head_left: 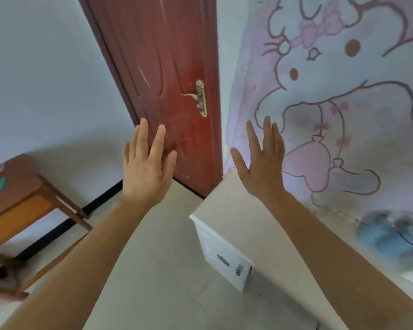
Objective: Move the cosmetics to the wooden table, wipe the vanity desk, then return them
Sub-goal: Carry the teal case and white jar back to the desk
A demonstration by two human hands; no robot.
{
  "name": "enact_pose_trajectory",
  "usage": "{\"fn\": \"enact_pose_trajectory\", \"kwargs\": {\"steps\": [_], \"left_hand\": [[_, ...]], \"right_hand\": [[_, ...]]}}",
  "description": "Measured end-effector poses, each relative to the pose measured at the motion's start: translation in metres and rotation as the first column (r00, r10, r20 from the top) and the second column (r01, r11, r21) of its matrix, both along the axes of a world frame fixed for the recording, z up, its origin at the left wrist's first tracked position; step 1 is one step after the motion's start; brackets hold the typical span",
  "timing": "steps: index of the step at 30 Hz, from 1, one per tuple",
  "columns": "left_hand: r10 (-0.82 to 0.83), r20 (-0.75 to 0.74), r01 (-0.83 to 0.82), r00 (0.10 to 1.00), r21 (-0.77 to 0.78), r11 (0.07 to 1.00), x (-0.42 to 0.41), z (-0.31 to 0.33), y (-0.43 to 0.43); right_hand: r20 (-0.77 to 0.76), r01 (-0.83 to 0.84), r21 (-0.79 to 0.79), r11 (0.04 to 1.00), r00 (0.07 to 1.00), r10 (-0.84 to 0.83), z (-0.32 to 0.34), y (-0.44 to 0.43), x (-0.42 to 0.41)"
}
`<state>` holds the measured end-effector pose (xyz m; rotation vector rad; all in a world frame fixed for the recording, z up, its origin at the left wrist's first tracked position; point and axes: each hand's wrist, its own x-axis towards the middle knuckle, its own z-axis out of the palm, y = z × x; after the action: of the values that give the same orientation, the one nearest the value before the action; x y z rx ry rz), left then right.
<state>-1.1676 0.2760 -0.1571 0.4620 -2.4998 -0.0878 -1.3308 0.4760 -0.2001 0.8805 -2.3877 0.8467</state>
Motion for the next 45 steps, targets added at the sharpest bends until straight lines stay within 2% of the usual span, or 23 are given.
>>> {"fn": "enact_pose_trajectory", "kwargs": {"steps": [4, 6, 11, 14, 17, 22, 28, 34, 41, 45], "left_hand": [[0.207, -0.084, -0.211, 0.975, -0.052, 0.976, 0.107, 0.044, -0.103], [0.294, -0.089, -0.299, 0.952, -0.06, 0.952, 0.163, 0.057, -0.148], [0.517, -0.106, -0.522, 0.849, -0.019, 0.853, 0.31, 0.076, -0.256], [0.617, -0.09, -0.614, 0.782, 0.065, 0.787, 0.365, 0.072, -0.306], [0.676, -0.04, -0.673, 0.736, 0.07, 0.737, 0.403, 0.058, -0.35], [0.722, 0.034, -0.721, 0.692, 0.099, 0.686, 0.426, 0.023, -0.421], [0.74, 0.191, -0.762, 0.645, 0.087, 0.642, 0.411, -0.021, -0.542], [0.751, 0.369, -0.821, 0.548, 0.066, 0.567, 0.389, -0.025, -0.685], [0.761, 0.472, -0.87, 0.445, 0.024, 0.493, 0.402, -0.055, -0.8], [0.744, 0.499, -0.866, 0.444, 0.025, 0.5, 0.417, -0.085, -0.857]], "right_hand": [[-0.167, -0.191, -0.007, 0.982, 0.968, 0.187, 0.052, -0.144, 0.066], [-0.203, -0.267, 0.0, 0.964, 0.944, 0.261, 0.068, -0.211, 0.104], [-0.209, -0.491, 0.01, 0.871, 0.851, 0.482, 0.085, -0.377, 0.217], [-0.191, -0.581, 0.039, 0.813, 0.794, 0.577, 0.081, -0.449, 0.271], [-0.178, -0.659, 0.09, 0.747, 0.727, 0.663, 0.072, -0.508, 0.308], [-0.138, -0.722, 0.131, 0.679, 0.665, 0.734, 0.046, -0.599, 0.332], [-0.068, -0.776, 0.152, 0.612, 0.61, 0.79, 0.001, -0.73, 0.323], [0.055, -0.799, 0.231, 0.555, 0.581, 0.812, -0.014, -0.875, 0.296], [0.137, -0.82, 0.34, 0.459, 0.527, 0.839, -0.025, -1.011, 0.309], [0.162, -0.822, 0.394, 0.411, 0.502, 0.849, -0.043, -1.066, 0.327]]}}
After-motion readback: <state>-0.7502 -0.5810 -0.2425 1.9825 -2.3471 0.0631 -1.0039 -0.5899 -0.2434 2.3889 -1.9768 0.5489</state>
